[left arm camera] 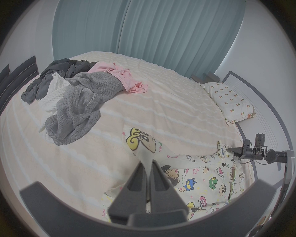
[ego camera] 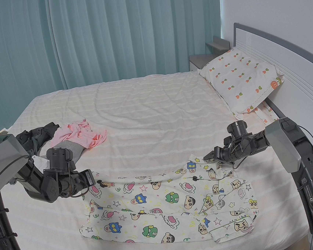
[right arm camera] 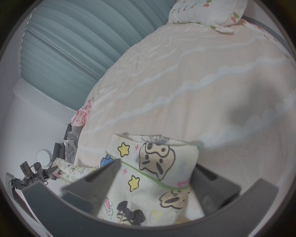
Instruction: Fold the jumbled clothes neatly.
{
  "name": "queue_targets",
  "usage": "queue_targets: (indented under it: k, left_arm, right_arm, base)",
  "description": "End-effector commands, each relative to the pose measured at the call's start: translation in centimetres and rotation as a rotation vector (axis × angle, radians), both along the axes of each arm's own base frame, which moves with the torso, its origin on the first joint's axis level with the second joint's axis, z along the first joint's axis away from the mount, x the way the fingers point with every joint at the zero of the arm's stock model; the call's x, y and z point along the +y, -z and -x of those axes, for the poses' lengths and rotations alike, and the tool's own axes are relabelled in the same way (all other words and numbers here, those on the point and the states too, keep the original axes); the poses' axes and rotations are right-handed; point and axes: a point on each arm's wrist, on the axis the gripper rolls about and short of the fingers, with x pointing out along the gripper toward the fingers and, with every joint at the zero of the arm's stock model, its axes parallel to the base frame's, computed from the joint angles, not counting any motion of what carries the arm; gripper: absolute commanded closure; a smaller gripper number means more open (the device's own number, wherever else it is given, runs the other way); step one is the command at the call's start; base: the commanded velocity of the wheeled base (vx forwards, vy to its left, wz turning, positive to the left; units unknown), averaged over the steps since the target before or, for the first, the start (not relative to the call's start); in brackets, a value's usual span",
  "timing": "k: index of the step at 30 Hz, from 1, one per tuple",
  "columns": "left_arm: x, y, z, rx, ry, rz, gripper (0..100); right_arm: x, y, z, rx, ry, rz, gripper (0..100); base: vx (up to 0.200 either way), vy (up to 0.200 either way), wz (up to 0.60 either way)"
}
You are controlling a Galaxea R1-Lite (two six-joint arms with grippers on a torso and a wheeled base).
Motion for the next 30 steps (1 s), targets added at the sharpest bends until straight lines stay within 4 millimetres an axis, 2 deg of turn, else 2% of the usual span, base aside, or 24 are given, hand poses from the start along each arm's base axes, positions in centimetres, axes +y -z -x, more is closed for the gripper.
queue_targets:
  k: [1,6,9,12,13,14,17,23,26,30]
  left_arm:
    - [0.0,-0.1,0.0,-0.002,-0.001,0.000,100]
    - [0.0,-0.1,0.1,-0.002,0.001,-0.004,100]
    - [0.0,-0.5,0.3,-0.011,0.004,-0.010,100]
    - [0.0,-0.9,0.3,-0.022,-0.002,-0.015,100]
    - [0.0,-0.9,0.3,-0.022,-0.002,-0.015,100]
    - [-0.2,-1.3,0.4,-0.034,0.003,-0.014,100]
    - [-0.2,-1.6,0.4,-0.044,0.003,-0.014,100]
    - [-0.5,-1.9,0.4,-0.053,-0.008,-0.030,100]
    - [-0.7,-1.8,0.3,-0.055,-0.009,-0.034,100]
    - [-0.8,-2.1,0.0,-0.095,-0.011,-0.034,100]
  right_arm:
    - [0.3,0.7,-0.1,-0.001,-0.005,0.001,100]
    - [-0.4,0.1,-0.1,0.004,0.027,-0.003,100]
    - [-1.9,-3.1,0.3,-0.008,0.107,-0.051,100]
    - [-2.2,-4.8,0.8,-0.030,0.121,-0.075,100]
    - [-2.2,-4.8,0.8,-0.030,0.121,-0.075,100]
    - [-3.1,-6.3,1.3,-0.058,0.133,-0.094,100]
    - [-3.7,-7.9,1.8,-0.085,0.138,-0.104,100]
    - [-4.5,-11.2,4.2,-0.094,0.098,-0.139,100]
    - [-4.7,-12.4,5.5,-0.095,0.076,-0.155,100]
    - [-4.8,-12.9,6.9,-0.121,0.047,-0.157,100]
  base:
    - [0.000,0.000,0.00]
    - [0.000,0.000,0.00]
    - [0.000,0.000,0.00]
    - [0.000,0.000,0.00]
    - [0.000,0.000,0.00]
    - [0.000,0.000,0.00]
    - [0.000,0.000,0.00]
    - [0.000,0.000,0.00]
    - [0.000,0.000,0.00]
    - [0.000,0.000,0.00]
